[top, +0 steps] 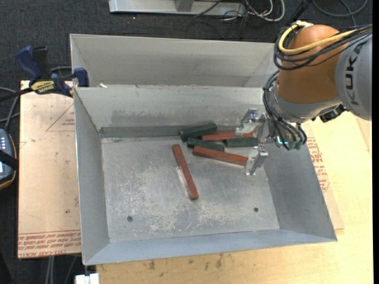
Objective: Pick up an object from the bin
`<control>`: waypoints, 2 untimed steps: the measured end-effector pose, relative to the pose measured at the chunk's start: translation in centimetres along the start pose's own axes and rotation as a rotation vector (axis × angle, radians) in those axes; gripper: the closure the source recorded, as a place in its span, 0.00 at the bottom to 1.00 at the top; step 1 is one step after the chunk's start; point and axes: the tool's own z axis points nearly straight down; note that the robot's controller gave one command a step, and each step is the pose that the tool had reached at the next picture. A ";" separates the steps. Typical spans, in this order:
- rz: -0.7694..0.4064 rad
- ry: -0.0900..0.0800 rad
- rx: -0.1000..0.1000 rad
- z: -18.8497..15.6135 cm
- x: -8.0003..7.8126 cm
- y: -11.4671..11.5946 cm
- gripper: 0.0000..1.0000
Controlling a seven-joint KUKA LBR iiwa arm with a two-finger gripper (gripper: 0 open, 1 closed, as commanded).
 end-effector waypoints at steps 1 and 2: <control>-0.001 -0.008 0.001 -0.4 -0.2 0.0 0.00; 0.007 -0.015 0.001 4.9 -1.6 0.3 0.00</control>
Offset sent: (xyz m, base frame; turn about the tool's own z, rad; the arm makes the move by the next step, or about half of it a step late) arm 0.0227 0.0065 -0.0977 0.0156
